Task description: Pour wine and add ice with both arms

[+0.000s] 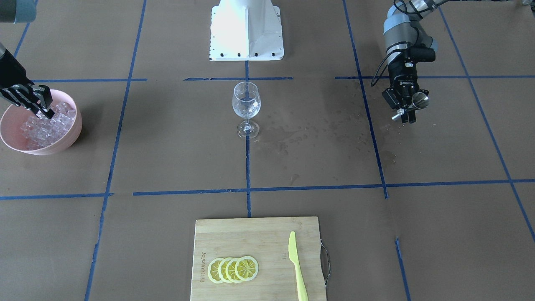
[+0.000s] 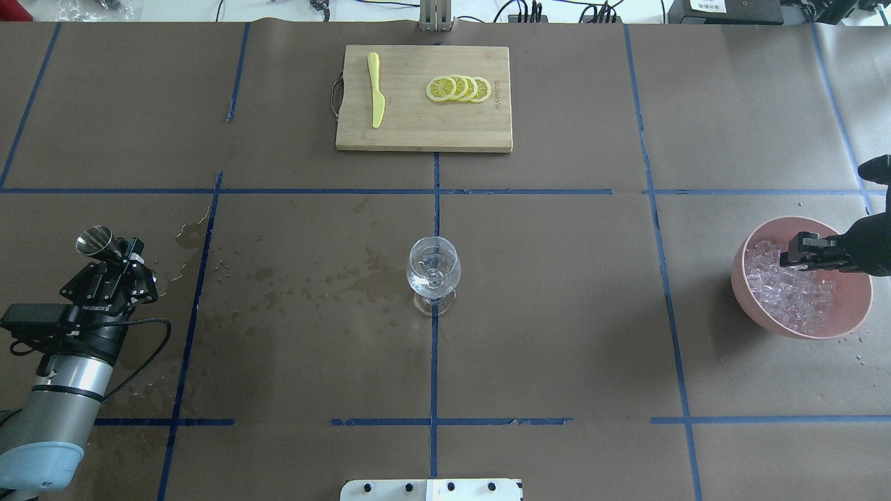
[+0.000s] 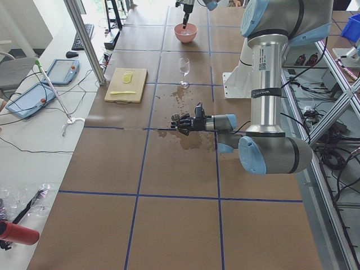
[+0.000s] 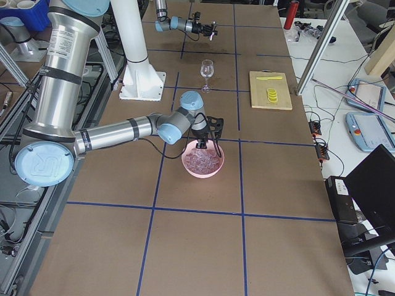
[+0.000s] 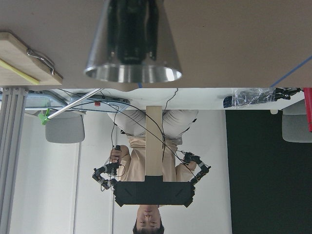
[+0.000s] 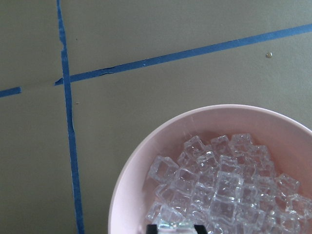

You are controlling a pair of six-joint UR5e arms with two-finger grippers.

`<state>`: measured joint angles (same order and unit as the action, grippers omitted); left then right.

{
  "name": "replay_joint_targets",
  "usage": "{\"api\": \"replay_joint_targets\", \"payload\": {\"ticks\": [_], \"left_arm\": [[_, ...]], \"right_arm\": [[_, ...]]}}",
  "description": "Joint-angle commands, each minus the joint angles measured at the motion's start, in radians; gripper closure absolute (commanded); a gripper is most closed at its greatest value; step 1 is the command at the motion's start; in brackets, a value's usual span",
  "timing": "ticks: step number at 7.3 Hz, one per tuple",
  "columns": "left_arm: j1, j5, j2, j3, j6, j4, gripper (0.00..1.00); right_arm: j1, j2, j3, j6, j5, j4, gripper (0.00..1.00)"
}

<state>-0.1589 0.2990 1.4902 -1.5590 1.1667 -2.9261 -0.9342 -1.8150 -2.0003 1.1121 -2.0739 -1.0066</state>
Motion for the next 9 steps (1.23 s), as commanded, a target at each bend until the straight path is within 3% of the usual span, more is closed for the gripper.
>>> {"api": "replay_joint_targets", "payload": {"ticks": [1,4,9], "left_arm": [[0.005,-0.023,0.013,0.036,0.013,0.005,1.0],[0.009,-0.021,0.013,0.05,0.002,0.008,1.0],[0.035,-0.02,0.013,0.053,0.005,0.013,0.87]], "right_arm": [[0.0,-0.001,0.0,0.0,0.0,-0.001,1.0],[0.0,-0.001,0.0,0.0,0.0,-0.001,1.0],[0.0,0.0,0.0,0.0,0.0,-0.001,1.0]]}}
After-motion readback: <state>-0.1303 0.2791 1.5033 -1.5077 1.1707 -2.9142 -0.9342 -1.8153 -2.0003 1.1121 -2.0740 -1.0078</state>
